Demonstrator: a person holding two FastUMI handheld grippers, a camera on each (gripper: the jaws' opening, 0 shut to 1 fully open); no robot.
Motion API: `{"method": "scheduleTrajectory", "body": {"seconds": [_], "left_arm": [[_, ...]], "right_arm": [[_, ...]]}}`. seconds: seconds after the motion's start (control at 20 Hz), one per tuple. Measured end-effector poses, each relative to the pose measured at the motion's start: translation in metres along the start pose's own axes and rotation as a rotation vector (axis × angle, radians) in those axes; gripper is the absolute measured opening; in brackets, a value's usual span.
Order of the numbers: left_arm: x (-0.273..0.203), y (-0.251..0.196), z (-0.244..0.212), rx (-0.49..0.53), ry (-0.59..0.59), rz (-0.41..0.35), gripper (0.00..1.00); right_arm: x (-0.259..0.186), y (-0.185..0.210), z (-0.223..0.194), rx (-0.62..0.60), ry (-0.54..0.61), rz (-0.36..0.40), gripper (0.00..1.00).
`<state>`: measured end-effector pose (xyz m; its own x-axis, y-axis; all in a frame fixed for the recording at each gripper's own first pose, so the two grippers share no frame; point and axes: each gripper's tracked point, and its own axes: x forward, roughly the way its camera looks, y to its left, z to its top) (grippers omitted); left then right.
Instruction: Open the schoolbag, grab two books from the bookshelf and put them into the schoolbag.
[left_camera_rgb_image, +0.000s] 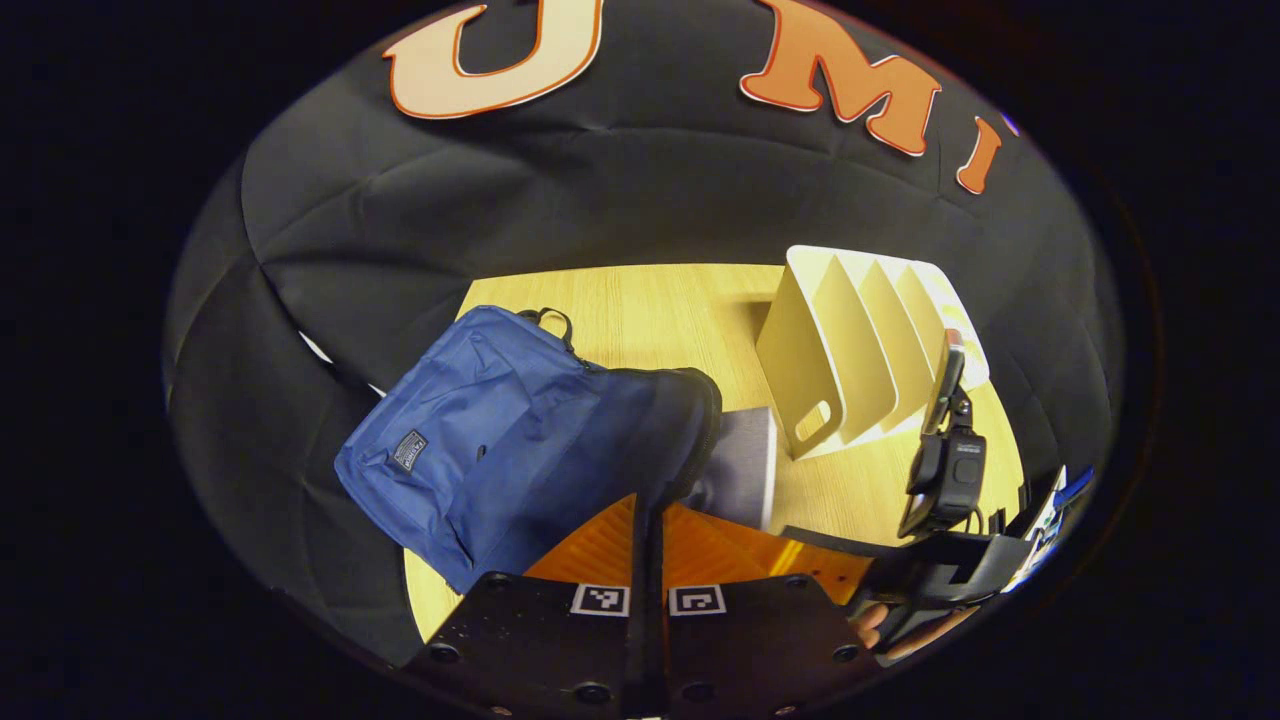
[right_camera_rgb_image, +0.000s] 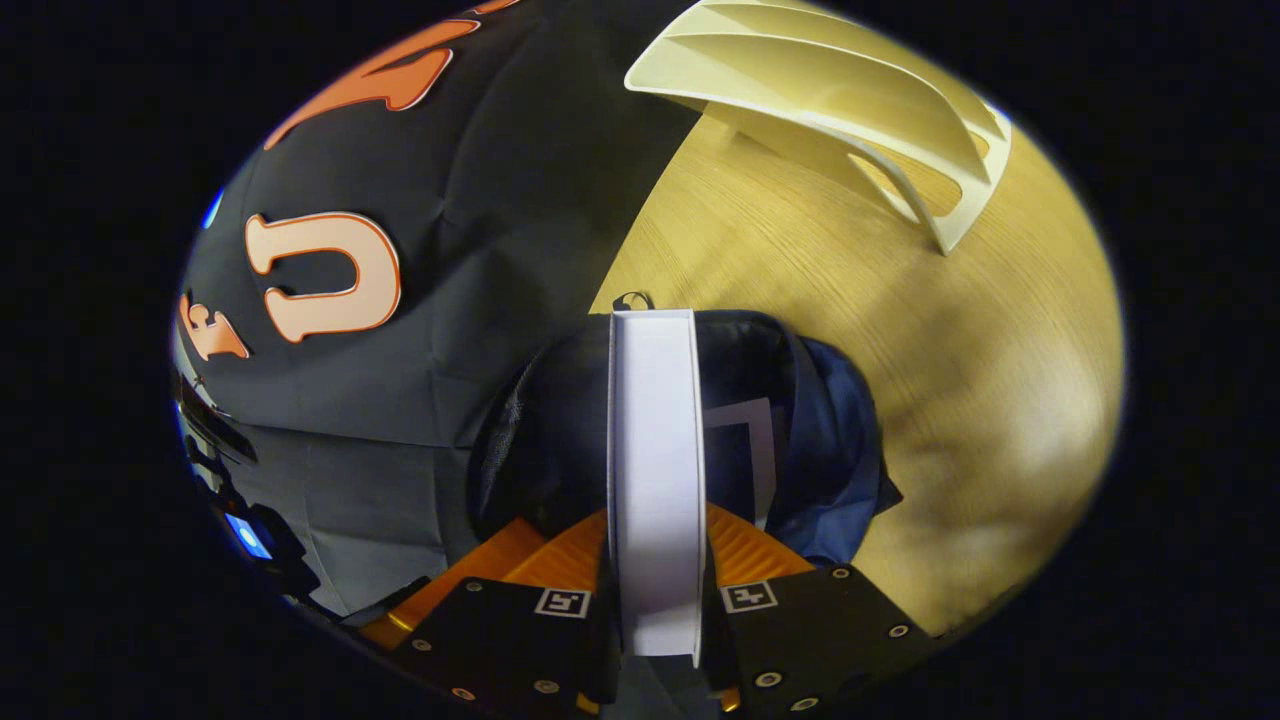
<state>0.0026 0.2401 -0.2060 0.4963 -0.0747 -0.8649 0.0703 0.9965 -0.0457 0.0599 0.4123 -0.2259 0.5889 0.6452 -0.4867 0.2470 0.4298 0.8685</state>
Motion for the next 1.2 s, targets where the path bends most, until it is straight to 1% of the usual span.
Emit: {"method": "scheduleTrajectory", "body": {"seconds": [0.35,0.55,0.7,0.8,0.9,0.95,1.0,1.05,1.2], "left_arm": [[-0.011,0.004,0.007,-0.010,-0.006,-0.024,0.00],[-0.016,0.007,0.010,0.010,-0.010,-0.016,0.00],[-0.017,0.007,0.013,0.005,-0.017,-0.021,0.00],[-0.016,0.009,0.011,-0.004,-0.015,-0.027,0.00],[-0.014,0.011,0.013,-0.006,-0.019,-0.022,0.00],[-0.014,0.013,0.014,-0.008,-0.025,-0.016,0.00],[-0.015,0.015,0.014,-0.006,-0.026,-0.010,0.00],[-0.016,0.017,0.012,-0.015,-0.027,-0.007,0.01],[-0.015,0.020,0.013,-0.029,-0.029,-0.001,0.00]], "right_arm": [[0.035,0.007,-0.014,0.035,0.039,0.018,0.33],[0.051,0.011,-0.017,0.044,0.056,0.030,0.32],[0.062,0.012,-0.016,0.057,0.058,0.045,0.33],[0.067,0.012,-0.024,0.080,0.106,0.061,0.33],[0.067,0.010,-0.031,0.126,0.169,0.059,0.35],[0.067,0.005,-0.034,0.136,0.194,0.036,0.39],[0.065,0.001,-0.034,0.131,0.198,0.017,0.41],[0.062,-0.002,-0.031,0.117,0.195,0.007,0.48],[0.040,0.001,-0.018,0.094,0.169,0.013,0.55]]}}
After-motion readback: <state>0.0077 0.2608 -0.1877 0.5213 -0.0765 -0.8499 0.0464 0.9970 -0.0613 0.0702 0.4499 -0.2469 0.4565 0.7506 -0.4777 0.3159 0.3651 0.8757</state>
